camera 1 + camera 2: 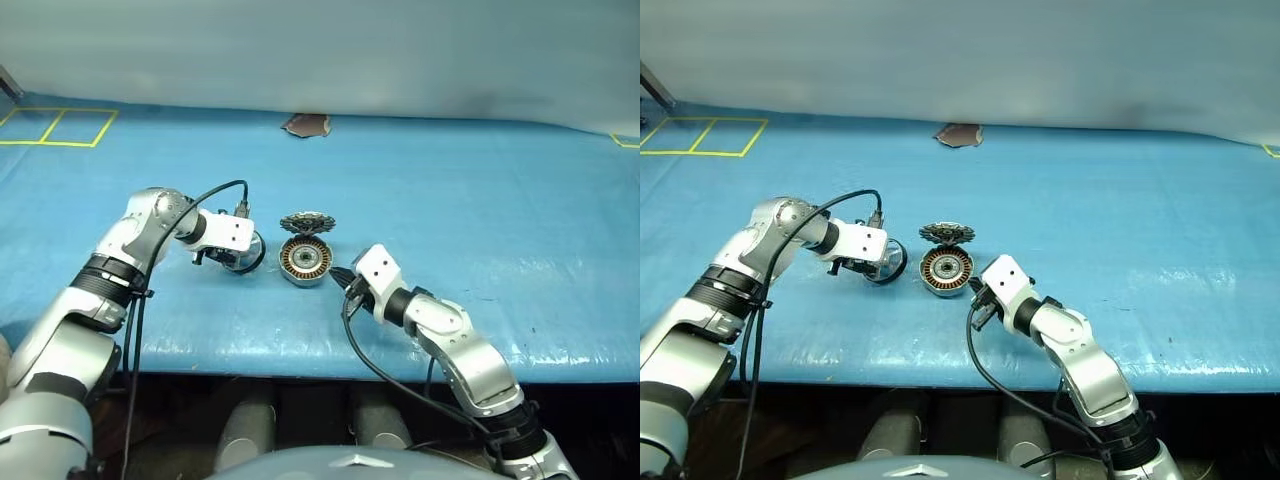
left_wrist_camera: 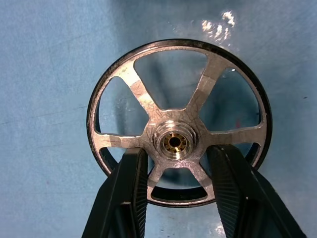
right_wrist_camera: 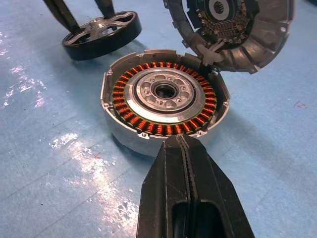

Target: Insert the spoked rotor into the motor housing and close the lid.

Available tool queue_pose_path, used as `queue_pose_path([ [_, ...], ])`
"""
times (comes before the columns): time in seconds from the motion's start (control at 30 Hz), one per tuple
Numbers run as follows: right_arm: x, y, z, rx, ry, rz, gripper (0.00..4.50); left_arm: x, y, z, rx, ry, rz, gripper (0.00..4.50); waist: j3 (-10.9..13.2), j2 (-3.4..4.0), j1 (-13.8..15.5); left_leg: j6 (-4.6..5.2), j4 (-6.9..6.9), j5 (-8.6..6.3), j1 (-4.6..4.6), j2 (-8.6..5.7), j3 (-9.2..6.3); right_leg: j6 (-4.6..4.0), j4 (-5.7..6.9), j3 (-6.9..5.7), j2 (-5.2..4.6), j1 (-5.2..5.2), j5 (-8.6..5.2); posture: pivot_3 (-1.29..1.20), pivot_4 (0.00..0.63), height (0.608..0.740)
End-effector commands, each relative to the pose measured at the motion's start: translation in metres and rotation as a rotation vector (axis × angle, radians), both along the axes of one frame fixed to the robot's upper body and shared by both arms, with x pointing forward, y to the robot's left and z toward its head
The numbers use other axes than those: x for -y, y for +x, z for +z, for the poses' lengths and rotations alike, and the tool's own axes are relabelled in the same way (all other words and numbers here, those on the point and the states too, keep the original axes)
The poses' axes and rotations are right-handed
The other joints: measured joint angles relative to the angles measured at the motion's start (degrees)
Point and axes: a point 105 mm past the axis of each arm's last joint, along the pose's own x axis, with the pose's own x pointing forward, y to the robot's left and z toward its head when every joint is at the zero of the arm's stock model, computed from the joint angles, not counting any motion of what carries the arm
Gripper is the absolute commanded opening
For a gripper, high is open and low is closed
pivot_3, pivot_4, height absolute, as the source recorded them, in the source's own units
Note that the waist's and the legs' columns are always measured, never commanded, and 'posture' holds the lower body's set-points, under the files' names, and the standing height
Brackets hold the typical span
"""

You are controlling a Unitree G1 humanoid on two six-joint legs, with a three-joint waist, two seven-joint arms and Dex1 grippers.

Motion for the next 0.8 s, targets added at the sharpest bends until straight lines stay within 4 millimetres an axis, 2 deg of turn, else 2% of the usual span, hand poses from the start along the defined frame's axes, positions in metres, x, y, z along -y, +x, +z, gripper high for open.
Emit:
queue_pose_path([
  [0.03,-0.002,-0.001,0.016,0.065,0.032,0.014,0.0,0.009,-0.007,0.019,-0.019,-0.096,-0.071,1.55,0.0,0.0,0.04,0.0,0.01,0.0,0.0,0.0,0.0,-0.01,0.0,0.0,0.0,0.0,0.0,0.0,0.15,0.74],
  [0.4,-0.006,-0.006,0.02,0.092,0.129,0.061,0.0,0.04,-0.02,0.036,-0.135,-0.304,-0.216,1.55,0.0,0.0,0.03,0.01,0.03,0.0,0.01,0.0,0.0,-0.01,0.0,0.0,0.0,0.03,0.0,0.0,0.15,0.74],
  [0.67,-0.006,-0.015,0.017,0.083,0.196,0.123,0.0,0.055,-0.014,0.039,-0.141,-0.374,-0.233,1.55,0.0,0.0,0.02,0.01,0.06,0.01,0.02,0.0,0.0,0.0,0.01,0.0,0.0,0.06,0.0,0.0,0.15,0.74],
  [0.8,-0.001,-0.018,0.009,0.069,0.176,0.122,0.0,0.065,-0.01,0.046,-0.134,-0.413,-0.24,1.55,0.0,0.0,0.12,0.02,0.1,0.01,0.01,-0.01,0.01,0.0,0.01,0.0,0.0,0.07,0.0,0.0,0.15,0.74],
])
